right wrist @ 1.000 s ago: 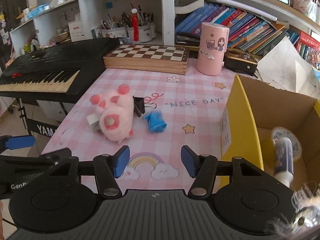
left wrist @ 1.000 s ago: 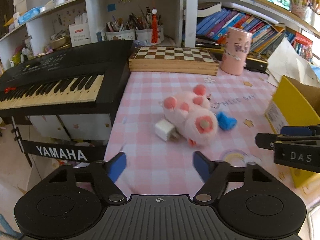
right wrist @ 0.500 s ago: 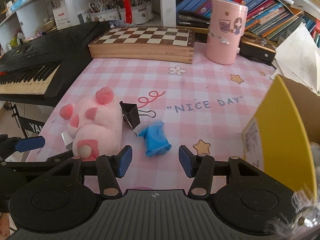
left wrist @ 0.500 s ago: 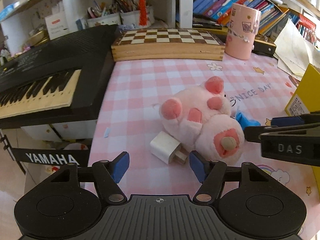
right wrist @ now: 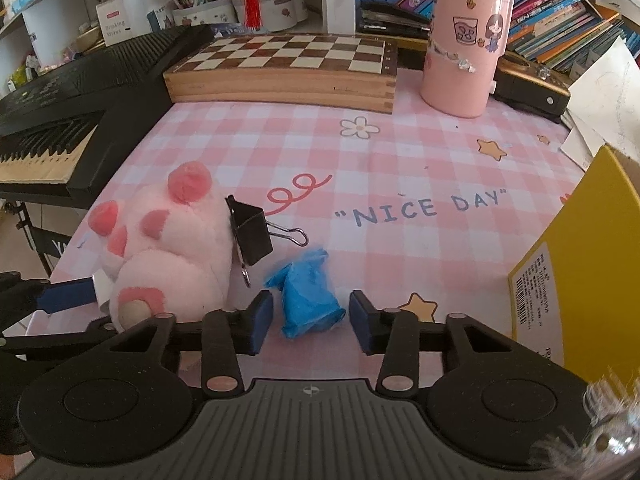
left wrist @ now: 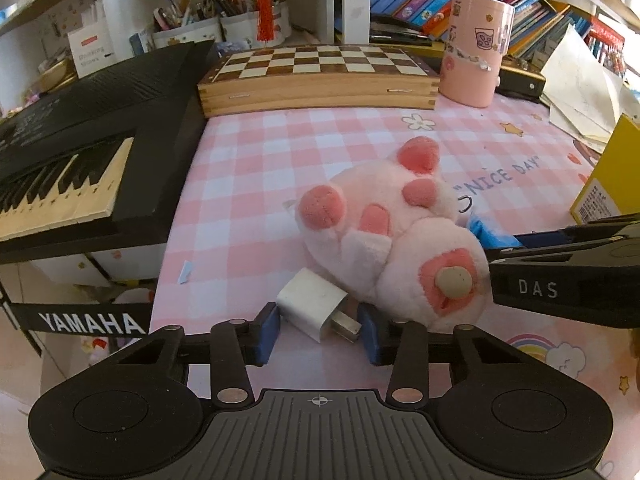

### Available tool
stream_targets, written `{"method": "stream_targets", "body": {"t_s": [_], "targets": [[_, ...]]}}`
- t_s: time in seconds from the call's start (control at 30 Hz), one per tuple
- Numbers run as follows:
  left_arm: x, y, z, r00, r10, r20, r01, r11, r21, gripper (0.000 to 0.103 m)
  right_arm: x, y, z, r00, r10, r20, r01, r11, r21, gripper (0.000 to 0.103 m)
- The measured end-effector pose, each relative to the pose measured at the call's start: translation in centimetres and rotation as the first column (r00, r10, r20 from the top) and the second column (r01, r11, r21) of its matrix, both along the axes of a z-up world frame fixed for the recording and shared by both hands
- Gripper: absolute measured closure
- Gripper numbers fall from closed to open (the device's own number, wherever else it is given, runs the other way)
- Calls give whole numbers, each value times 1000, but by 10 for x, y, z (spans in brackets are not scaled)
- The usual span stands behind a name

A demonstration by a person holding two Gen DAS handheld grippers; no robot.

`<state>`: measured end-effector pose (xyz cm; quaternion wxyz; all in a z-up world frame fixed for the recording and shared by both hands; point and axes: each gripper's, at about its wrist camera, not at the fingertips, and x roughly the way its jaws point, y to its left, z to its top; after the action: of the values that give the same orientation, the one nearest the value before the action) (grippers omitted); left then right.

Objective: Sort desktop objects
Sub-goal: 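Close the right gripper on the blue bag while the left gripper grasps the white plug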

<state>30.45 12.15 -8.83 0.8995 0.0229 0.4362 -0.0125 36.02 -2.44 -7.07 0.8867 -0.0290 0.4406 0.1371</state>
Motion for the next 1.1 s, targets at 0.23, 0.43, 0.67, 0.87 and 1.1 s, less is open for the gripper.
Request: {"method": "stream_targets", "body": {"t_s": [0.23,0.43,0.67,0.87,1.1], "targets": [[-11,2,9,1000,12,5,-12,1000,-25,64,-7,-5,6,1000,2,24,-3,1000,18,74],[-29,2,27,999,16,40,-13,998,-67,92,-27,-16,30,997,0,74,-5,998,58,74],[-51,-6,35,998,-5,68,10,997,-80,103,-59,-28,45,995,8,98,-15,997,77,75],[-74,-7,41,997,6,83,0,998,-70,103,-87,-41,45,997,-10,73,4,996,89,75],[-85,-6,37,997,17,72,-13,998,-57,103,-104,-39,43,998,17,58,-23,995,94,75]]}}
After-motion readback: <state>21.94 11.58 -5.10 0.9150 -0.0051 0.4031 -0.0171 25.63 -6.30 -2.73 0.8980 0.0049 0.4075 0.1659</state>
